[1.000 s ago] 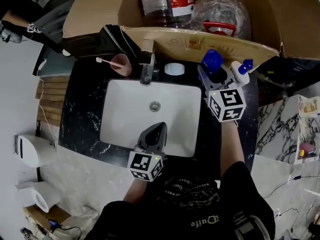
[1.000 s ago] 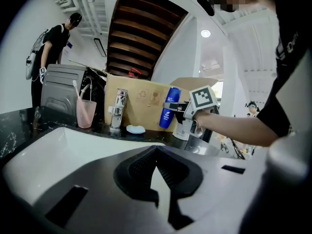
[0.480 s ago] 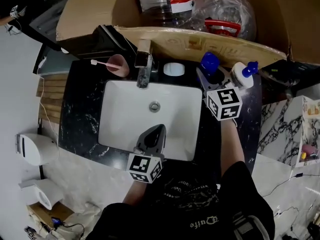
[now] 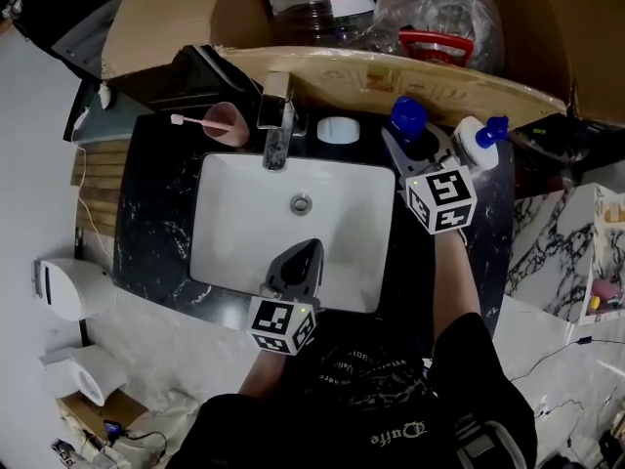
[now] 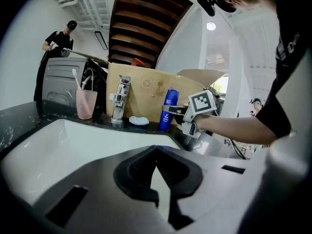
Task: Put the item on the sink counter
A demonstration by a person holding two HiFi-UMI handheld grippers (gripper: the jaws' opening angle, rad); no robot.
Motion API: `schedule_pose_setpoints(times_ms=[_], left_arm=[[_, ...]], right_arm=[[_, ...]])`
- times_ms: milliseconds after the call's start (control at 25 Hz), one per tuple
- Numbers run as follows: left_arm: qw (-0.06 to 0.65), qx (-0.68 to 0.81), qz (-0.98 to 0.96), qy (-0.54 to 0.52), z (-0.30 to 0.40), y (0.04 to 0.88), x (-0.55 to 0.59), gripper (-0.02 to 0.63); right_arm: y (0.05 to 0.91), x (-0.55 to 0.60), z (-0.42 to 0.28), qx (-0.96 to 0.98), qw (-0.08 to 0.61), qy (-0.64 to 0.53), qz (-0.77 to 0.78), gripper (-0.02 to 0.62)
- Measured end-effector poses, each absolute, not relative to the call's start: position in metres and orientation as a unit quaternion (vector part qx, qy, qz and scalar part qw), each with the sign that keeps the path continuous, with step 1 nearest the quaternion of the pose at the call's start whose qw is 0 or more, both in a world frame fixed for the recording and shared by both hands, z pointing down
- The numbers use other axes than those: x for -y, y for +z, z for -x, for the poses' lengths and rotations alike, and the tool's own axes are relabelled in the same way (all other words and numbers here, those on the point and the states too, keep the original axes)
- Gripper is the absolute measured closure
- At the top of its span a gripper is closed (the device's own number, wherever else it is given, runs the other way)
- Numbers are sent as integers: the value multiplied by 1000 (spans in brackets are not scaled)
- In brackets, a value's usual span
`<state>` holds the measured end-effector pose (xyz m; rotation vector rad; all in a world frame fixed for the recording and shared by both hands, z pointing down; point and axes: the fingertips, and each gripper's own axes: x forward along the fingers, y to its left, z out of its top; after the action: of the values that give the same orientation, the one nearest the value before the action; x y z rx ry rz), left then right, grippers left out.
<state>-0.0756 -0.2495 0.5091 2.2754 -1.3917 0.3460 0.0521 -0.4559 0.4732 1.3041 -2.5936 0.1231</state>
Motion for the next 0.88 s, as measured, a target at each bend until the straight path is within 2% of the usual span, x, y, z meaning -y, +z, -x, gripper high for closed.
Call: schedule_pose_setpoints(times_ms=[240,400,880], left_arm=[[223,497,-829,123,71,509,248,601],[234,486,-837,90,67,502,247,601],[211,481,-850,44,57,474,229,600]], right_arm=[[473,456,-52,885,119,40,-448,429],[453,451,-57,886,87,39,-455,358],[387,395,-78,879,35,26,-475,327]])
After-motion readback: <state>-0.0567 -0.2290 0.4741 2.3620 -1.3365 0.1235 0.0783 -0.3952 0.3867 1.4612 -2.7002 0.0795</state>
